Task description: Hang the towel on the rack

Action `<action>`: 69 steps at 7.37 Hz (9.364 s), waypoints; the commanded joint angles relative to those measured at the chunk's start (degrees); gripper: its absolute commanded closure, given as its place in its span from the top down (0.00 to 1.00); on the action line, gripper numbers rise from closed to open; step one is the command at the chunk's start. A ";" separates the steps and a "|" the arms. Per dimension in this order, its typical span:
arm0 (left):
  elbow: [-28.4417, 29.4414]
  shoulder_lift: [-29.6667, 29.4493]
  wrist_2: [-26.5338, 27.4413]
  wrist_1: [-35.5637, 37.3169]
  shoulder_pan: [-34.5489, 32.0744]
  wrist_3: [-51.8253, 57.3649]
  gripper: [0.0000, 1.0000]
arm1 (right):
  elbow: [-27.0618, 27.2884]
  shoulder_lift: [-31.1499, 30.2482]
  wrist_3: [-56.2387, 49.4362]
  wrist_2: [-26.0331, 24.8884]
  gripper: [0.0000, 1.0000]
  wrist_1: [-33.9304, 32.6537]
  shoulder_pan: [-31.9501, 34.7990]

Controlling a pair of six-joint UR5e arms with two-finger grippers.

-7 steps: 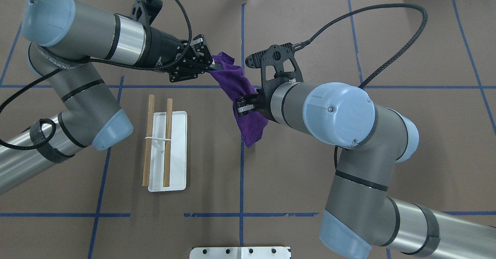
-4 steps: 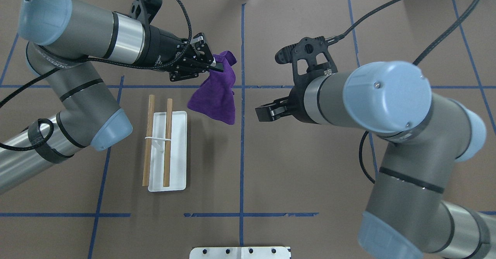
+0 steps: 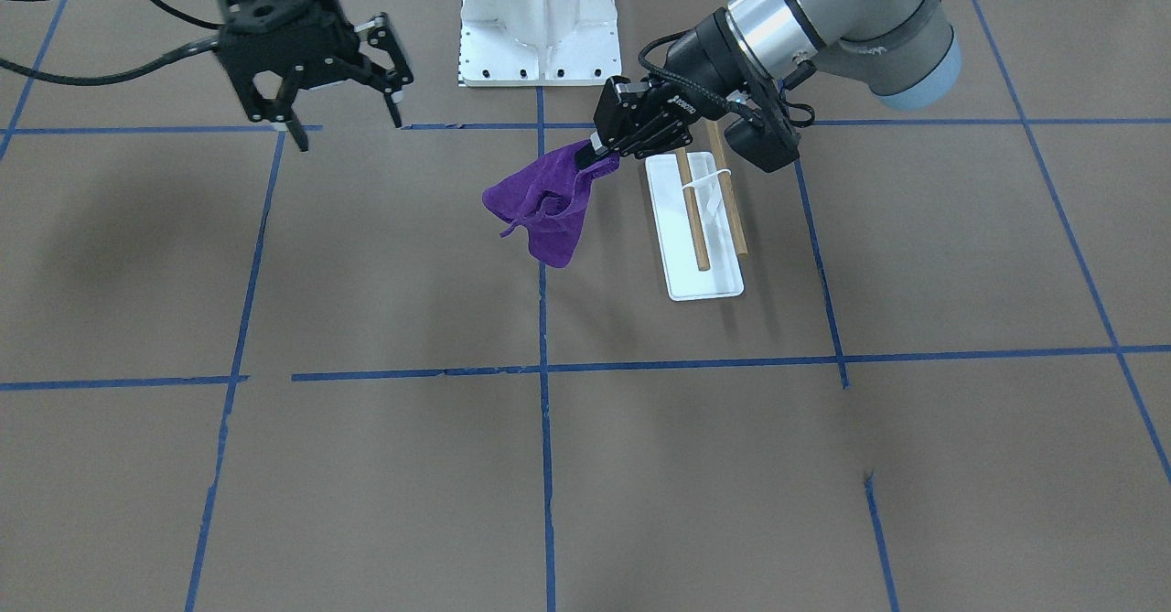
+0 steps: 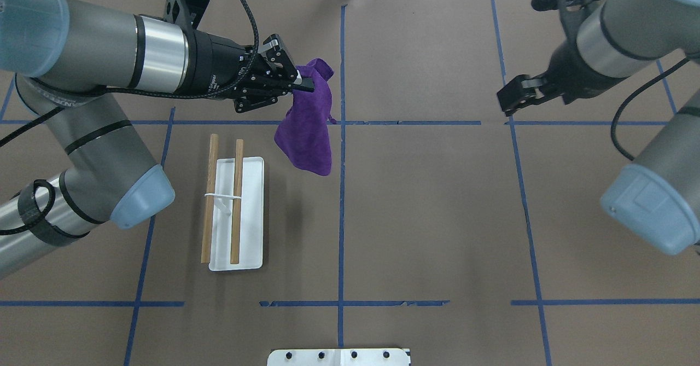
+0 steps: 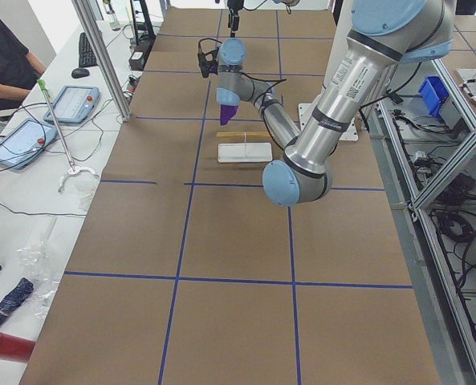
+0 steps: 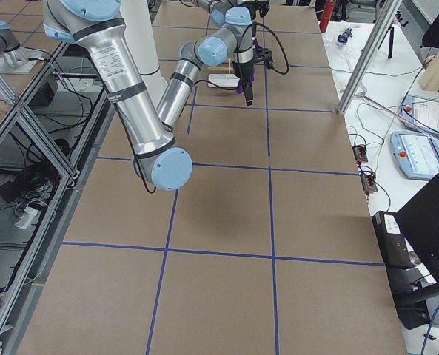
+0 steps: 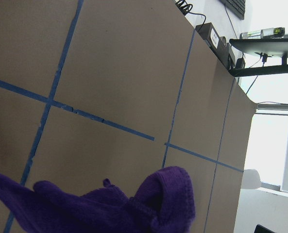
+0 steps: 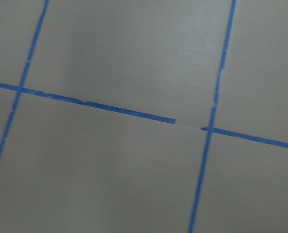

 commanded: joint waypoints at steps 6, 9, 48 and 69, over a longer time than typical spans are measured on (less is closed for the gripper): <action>-23.96 2.03 26.58 41.40 16.14 -0.45 0.00 | -11.69 -14.35 -43.22 13.66 1.00 -8.43 28.55; -30.31 5.01 26.51 53.57 15.89 -6.94 0.00 | -13.39 -14.36 -42.63 15.52 1.00 -7.90 29.45; 14.24 32.97 -16.21 45.79 -45.63 115.04 1.00 | -27.72 -31.59 -39.37 24.31 1.00 27.61 37.98; 13.71 31.82 -15.77 47.54 -47.92 114.24 1.00 | -27.72 -31.59 -39.37 24.31 1.00 27.61 38.07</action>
